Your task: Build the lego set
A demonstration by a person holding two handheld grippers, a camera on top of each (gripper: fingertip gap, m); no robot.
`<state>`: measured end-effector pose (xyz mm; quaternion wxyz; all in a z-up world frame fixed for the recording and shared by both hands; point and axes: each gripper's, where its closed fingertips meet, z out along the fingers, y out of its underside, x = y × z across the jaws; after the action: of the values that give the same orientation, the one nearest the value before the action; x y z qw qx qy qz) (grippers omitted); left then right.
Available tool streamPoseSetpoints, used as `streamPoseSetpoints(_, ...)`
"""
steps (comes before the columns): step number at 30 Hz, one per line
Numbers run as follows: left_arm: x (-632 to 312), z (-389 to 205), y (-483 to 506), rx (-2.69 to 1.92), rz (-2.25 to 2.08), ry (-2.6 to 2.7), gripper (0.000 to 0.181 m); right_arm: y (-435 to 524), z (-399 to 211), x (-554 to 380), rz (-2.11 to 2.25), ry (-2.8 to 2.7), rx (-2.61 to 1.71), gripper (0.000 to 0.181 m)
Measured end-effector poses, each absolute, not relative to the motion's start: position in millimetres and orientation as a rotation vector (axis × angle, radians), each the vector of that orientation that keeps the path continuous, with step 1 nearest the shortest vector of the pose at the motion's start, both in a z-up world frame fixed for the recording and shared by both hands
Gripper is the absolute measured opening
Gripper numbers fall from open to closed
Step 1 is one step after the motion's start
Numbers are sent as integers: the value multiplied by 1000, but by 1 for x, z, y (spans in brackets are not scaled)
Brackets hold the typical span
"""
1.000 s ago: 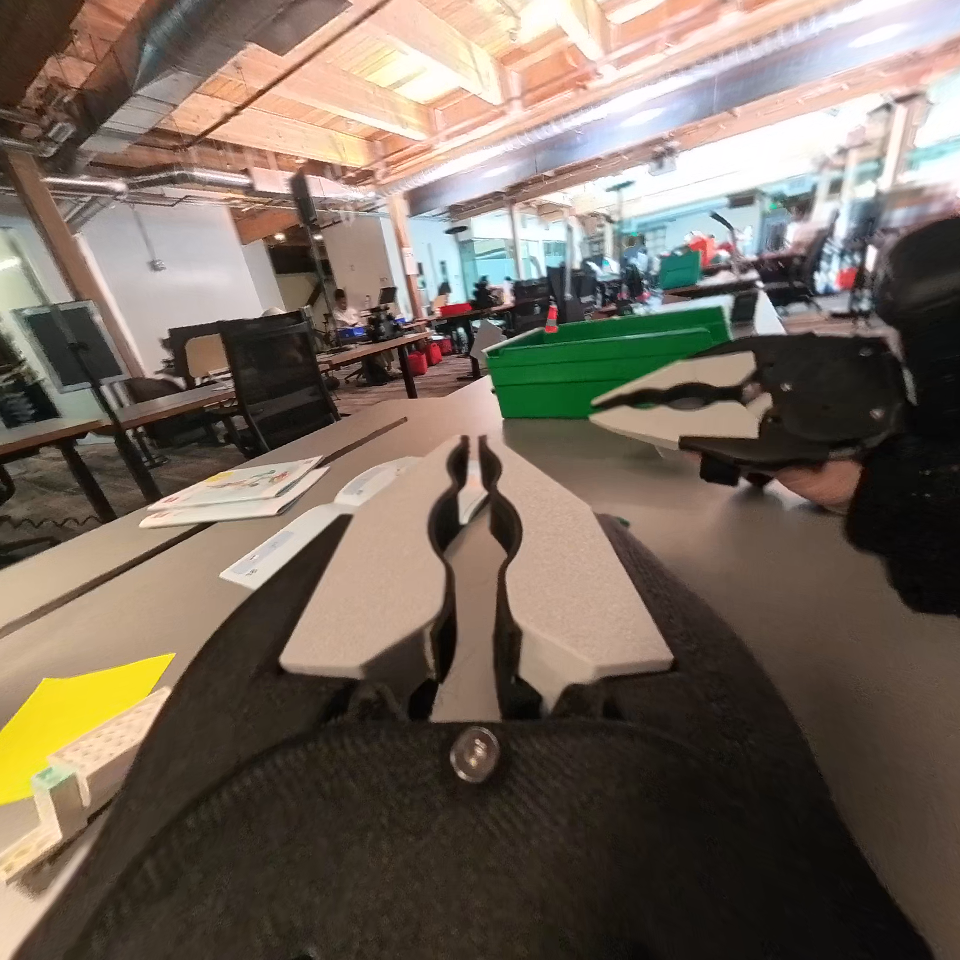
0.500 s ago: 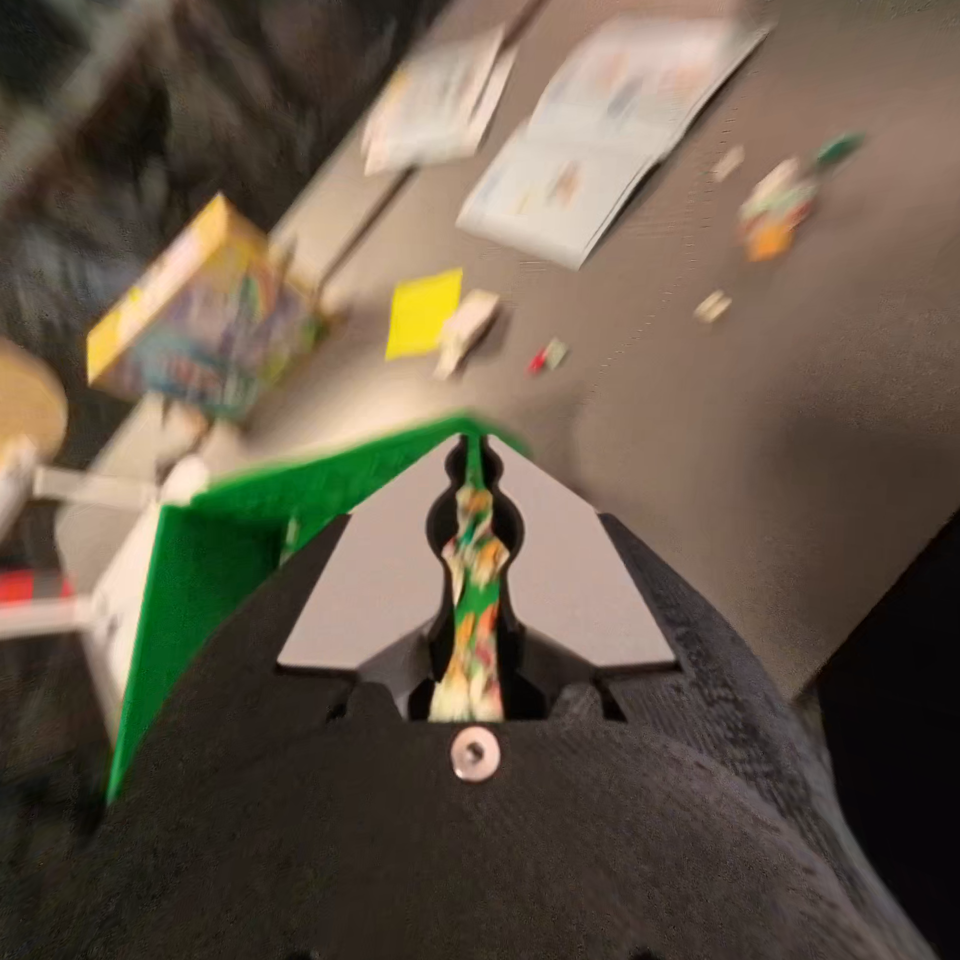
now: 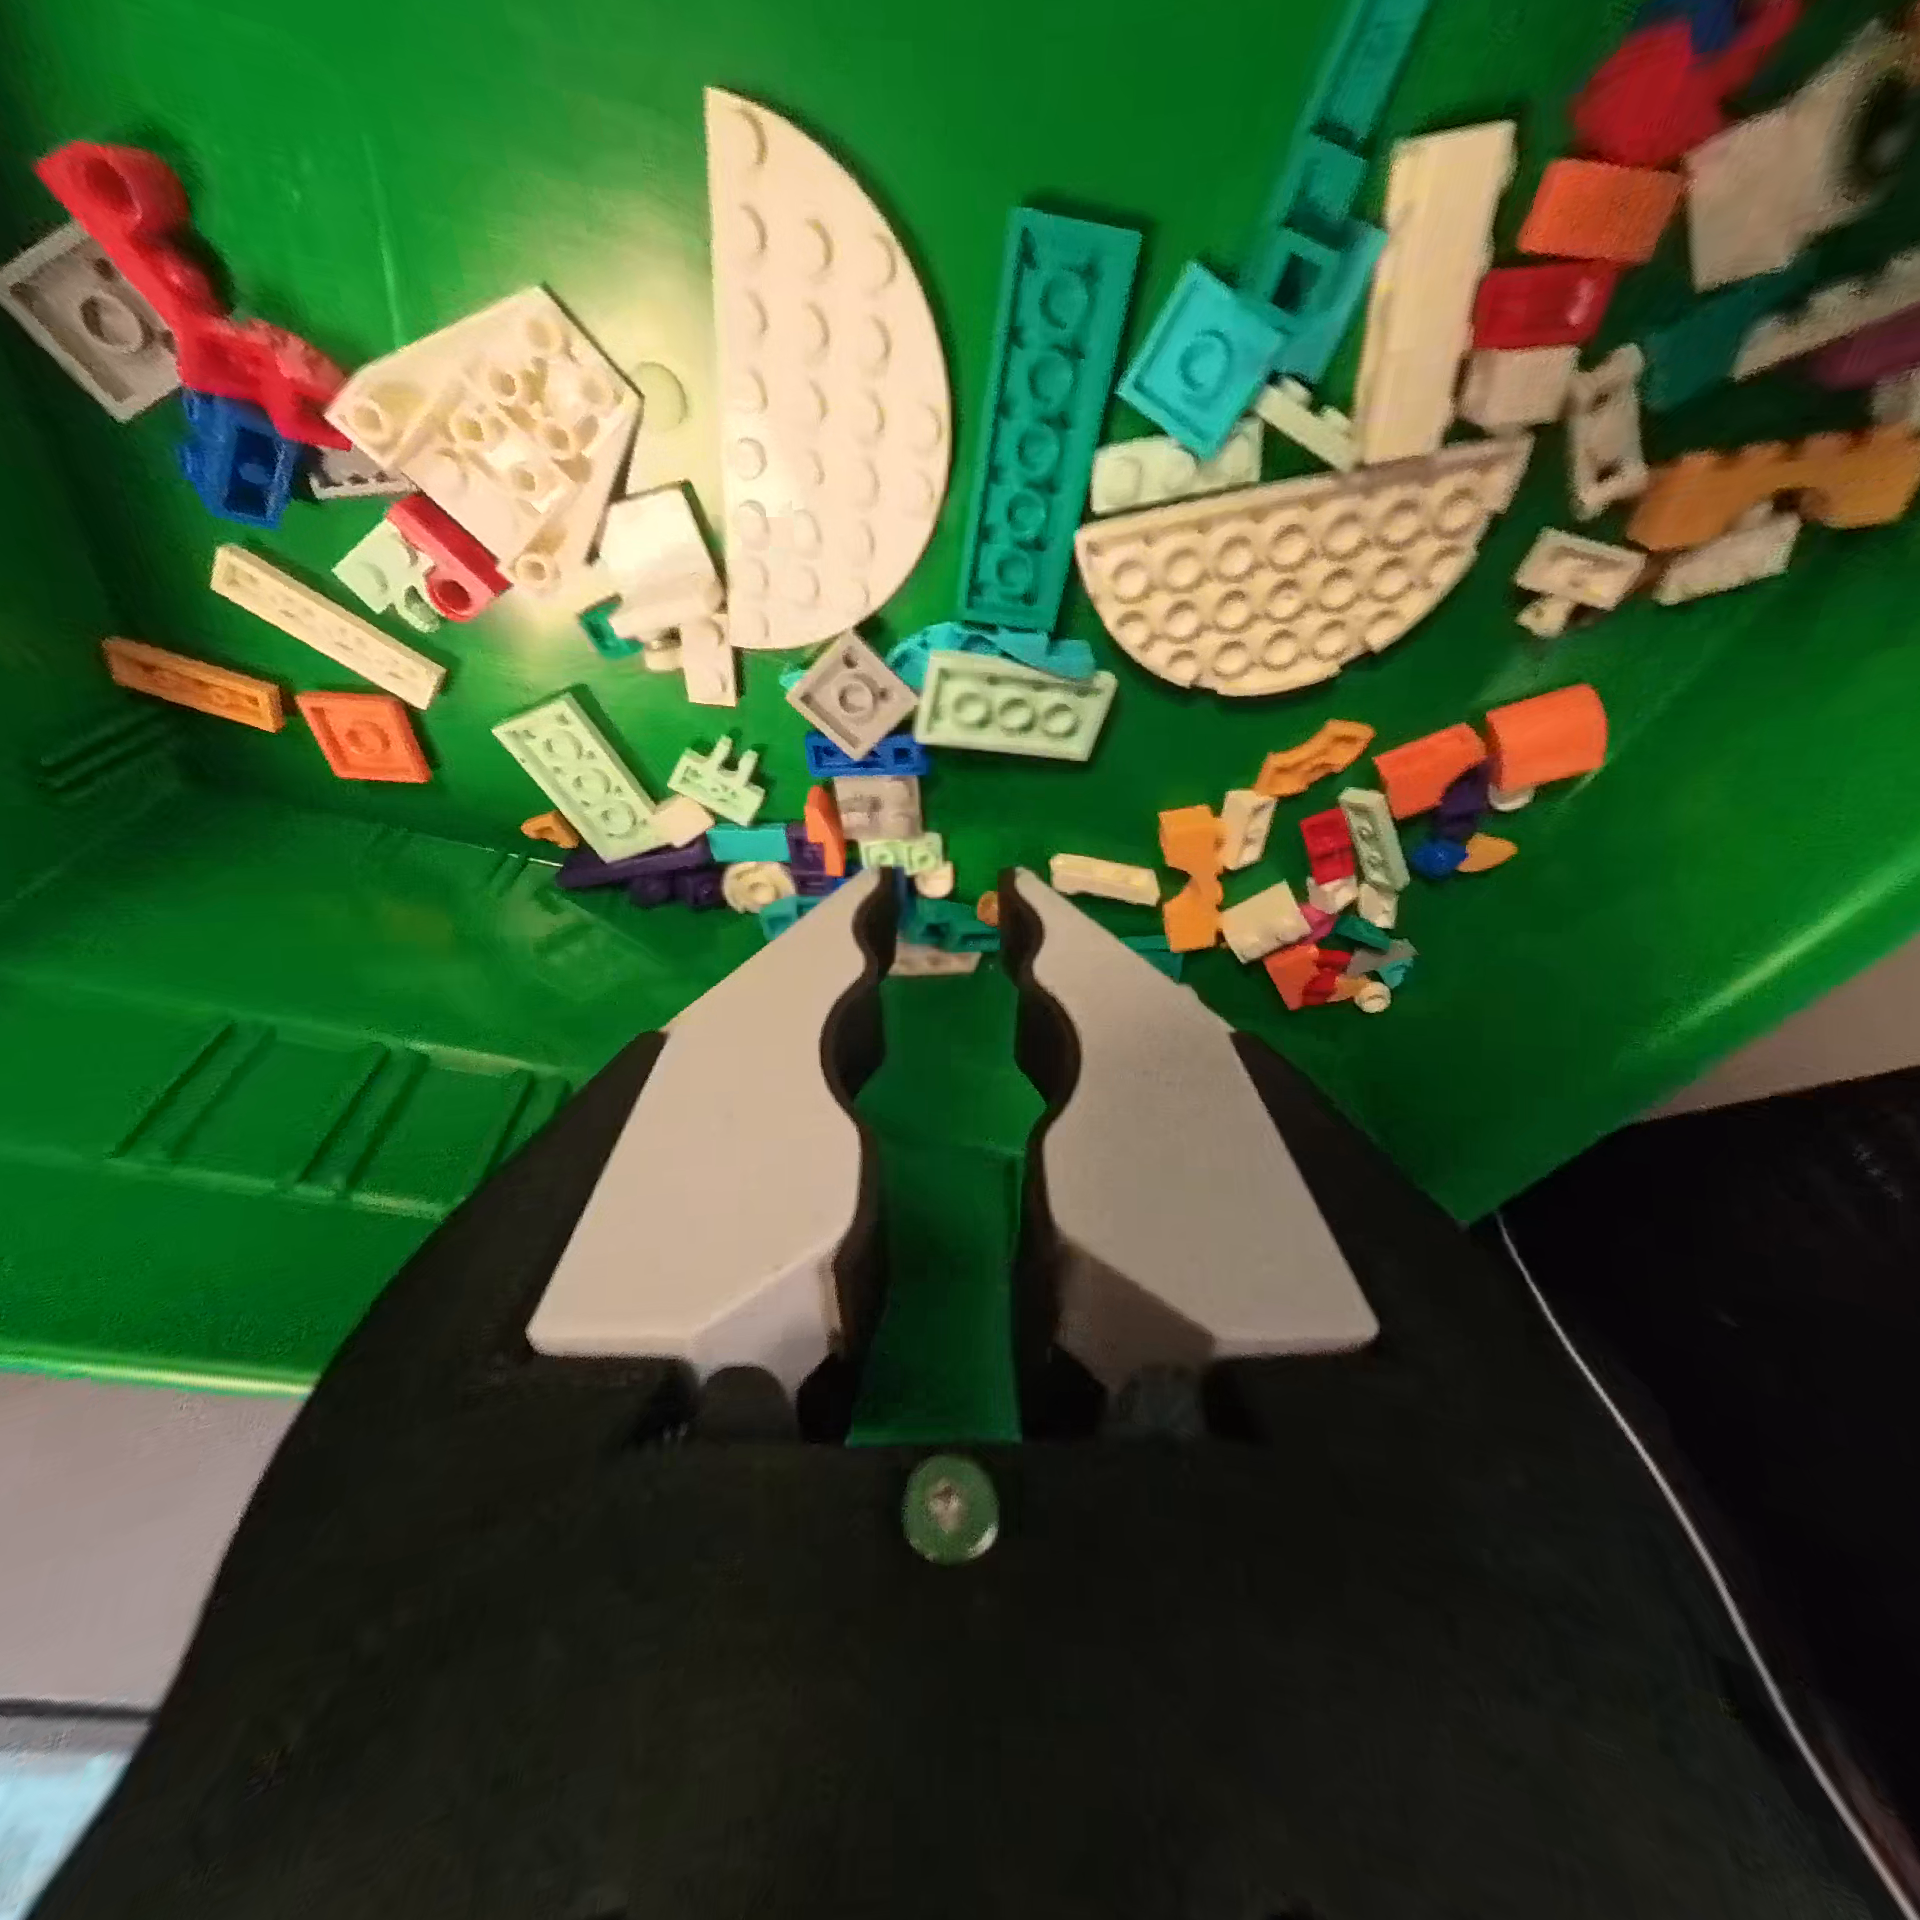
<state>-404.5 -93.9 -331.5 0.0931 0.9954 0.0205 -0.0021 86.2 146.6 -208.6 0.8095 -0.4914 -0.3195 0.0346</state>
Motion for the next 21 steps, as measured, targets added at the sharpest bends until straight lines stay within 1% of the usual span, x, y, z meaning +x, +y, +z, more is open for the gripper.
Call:
streamPoseSetpoints(6, -406, -338, -94, 2876, 32, 142, 25, 147, -209, 86, 86, -681, -1055, 4)
streamPoseSetpoints(12, -411, -343, -95, 2841, 6, 149, 20, 148, -210, 85, 88, -686, -1060, 4)
streamPoseSetpoints(16, -414, -344, -95, 2832, 15, 153, 14, 148, -210, 85, 87, -688, -1061, 4)
streamPoseSetpoints(21, -413, -343, -96, 2817, 16, 104, 14, 149, -210, 85, 88, -684, -1064, 5)
